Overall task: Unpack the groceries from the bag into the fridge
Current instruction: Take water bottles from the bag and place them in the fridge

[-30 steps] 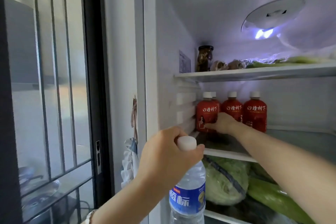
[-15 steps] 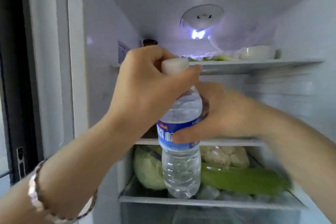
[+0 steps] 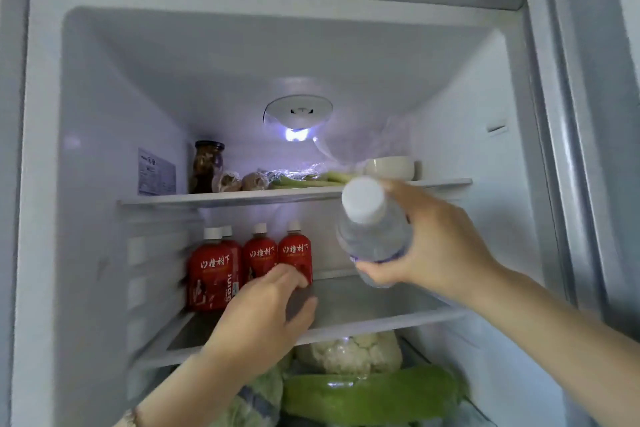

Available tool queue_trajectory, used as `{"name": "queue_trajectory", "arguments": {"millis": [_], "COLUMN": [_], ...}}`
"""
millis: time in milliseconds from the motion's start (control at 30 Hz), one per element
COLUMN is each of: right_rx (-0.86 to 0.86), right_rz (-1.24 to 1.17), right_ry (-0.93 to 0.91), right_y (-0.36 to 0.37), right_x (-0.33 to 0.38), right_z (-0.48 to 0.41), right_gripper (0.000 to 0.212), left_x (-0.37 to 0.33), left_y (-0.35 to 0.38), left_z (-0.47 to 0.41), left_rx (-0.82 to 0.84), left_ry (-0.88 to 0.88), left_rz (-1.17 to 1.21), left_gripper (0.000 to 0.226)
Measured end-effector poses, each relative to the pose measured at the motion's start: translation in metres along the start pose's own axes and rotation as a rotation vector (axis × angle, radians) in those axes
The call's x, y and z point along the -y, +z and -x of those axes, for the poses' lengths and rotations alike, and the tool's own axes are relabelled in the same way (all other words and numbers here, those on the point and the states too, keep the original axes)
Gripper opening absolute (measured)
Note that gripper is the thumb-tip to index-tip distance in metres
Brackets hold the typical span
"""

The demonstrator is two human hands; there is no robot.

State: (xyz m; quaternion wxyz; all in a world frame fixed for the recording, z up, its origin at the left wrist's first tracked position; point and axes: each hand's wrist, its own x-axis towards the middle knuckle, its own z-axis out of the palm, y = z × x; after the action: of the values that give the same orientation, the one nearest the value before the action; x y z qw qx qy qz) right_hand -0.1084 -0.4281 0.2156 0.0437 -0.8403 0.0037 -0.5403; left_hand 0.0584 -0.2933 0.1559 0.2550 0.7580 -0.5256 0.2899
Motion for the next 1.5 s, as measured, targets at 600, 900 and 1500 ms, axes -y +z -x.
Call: {"name": "queue_trajectory", "arguments": {"millis": [600,900,1500], "right_rx": [0.798,0.8,0.694], "right_rz": [0.402,0.741,0.127], "right_ry": [0.228,0.298,0.479], "right_y": [0.032,0.075,0.178], "right_x": [-0.067,-0.083,-0.08], "right_z": [-0.017,0.005,-0.038], "right_gripper": [0.033,0.038,0.065], "left_x": [0.043,0.04,0.06], "left_y": [0.024,0.026,0.011], "left_z": [0.013,0.014,0.009], "left_rx": [0.202,0.269,0.361], "left_ry": [-0.185,-0.251,-0.269], "left_rz": [-0.173,-0.165,0.101], "left_gripper": [0.03,0.033,0.031]}}
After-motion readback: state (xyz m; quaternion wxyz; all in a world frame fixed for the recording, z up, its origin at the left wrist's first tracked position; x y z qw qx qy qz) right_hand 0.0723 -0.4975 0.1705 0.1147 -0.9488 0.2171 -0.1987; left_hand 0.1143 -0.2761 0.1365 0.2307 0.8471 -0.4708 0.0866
